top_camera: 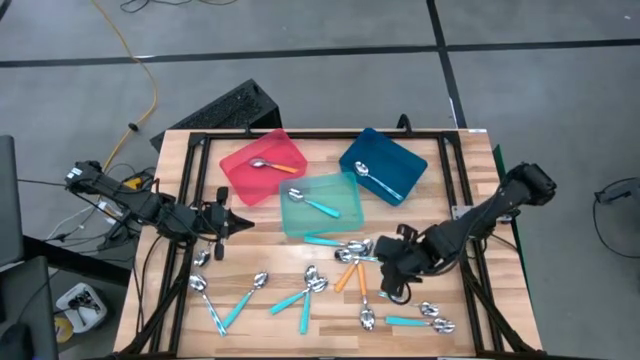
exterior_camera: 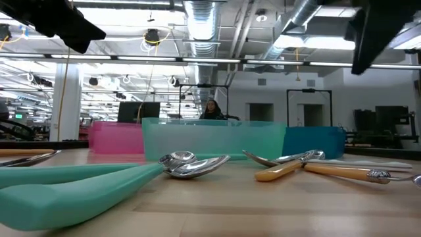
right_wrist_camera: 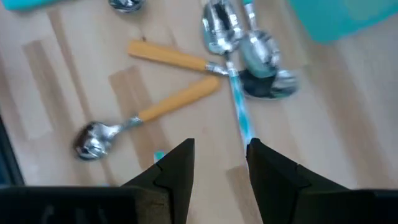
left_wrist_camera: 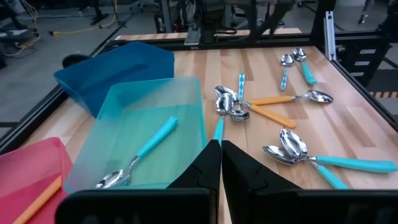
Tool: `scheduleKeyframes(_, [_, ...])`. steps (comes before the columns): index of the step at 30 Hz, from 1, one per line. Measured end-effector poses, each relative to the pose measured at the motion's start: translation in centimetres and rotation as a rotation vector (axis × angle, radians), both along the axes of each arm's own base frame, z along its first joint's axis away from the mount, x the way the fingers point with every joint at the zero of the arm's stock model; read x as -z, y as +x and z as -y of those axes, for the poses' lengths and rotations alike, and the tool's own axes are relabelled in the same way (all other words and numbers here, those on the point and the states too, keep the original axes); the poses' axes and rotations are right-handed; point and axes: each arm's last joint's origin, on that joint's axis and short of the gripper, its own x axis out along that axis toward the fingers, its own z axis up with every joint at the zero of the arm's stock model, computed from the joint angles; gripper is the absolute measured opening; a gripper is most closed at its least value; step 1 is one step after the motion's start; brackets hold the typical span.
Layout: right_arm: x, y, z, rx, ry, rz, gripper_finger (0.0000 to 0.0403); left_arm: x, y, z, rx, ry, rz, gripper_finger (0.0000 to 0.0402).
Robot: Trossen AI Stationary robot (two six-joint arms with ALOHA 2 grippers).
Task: Sort silverware by color (type)
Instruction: Put the top patterned blue spoon into the blue bin
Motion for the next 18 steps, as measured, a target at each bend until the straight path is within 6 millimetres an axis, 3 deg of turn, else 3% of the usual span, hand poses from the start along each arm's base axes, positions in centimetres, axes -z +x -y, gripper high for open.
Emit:
scheduleKeyframes(10, [2.8,1.2,-1.4,0.050,-0.005,0.023,0.0182,0.4,0.2,0.1,-0.003,0.011,-0.021,0.0000])
scheduleKeyframes(18, [7.1,3.2,-1.3,0.066,-0.040,-0.113,0.0224,0.7,0.4,0.2,-0.001,0.012,-0.042,0.0000])
